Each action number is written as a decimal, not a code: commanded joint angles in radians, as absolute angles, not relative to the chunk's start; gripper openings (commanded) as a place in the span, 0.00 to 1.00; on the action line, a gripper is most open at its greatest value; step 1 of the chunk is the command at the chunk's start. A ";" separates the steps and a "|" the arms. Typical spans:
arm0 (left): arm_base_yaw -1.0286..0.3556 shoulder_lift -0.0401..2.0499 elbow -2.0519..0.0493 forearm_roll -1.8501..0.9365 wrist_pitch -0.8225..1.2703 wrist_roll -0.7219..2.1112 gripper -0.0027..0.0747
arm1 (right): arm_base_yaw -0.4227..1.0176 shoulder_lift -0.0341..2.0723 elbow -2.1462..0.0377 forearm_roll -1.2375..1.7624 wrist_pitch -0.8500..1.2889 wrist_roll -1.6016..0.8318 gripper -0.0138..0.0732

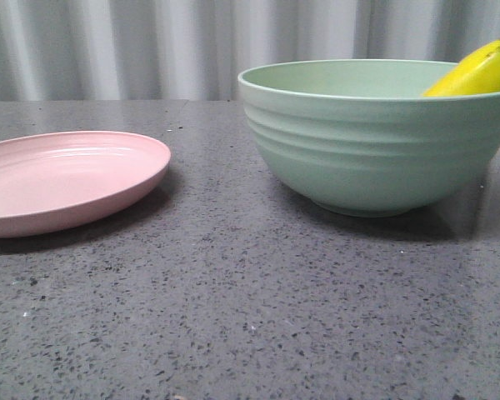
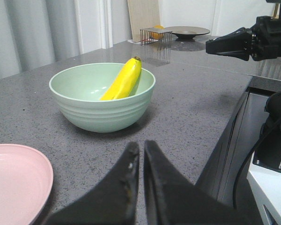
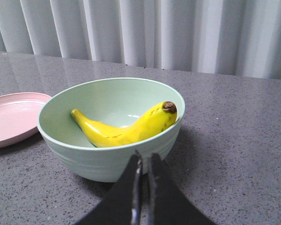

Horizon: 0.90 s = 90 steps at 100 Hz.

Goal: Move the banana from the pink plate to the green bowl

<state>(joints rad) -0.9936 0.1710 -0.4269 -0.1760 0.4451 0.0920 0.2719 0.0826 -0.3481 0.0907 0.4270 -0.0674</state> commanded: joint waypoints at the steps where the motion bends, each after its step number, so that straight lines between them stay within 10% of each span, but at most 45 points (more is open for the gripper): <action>1: -1.001 0.181 -0.451 -0.191 0.363 0.084 0.01 | 0.267 0.092 -0.375 0.082 0.350 -0.078 0.09; 28: -0.918 0.179 -0.347 -0.031 0.217 0.082 0.01 | 0.267 0.092 -0.375 0.082 0.350 -0.078 0.09; 47: -0.661 0.169 -0.178 -0.031 -0.069 0.082 0.01 | 0.267 0.092 -0.375 0.082 0.350 -0.078 0.09; 90: -0.099 -0.030 0.008 -0.024 0.015 0.082 0.01 | 0.267 0.094 -0.375 0.082 0.350 -0.078 0.09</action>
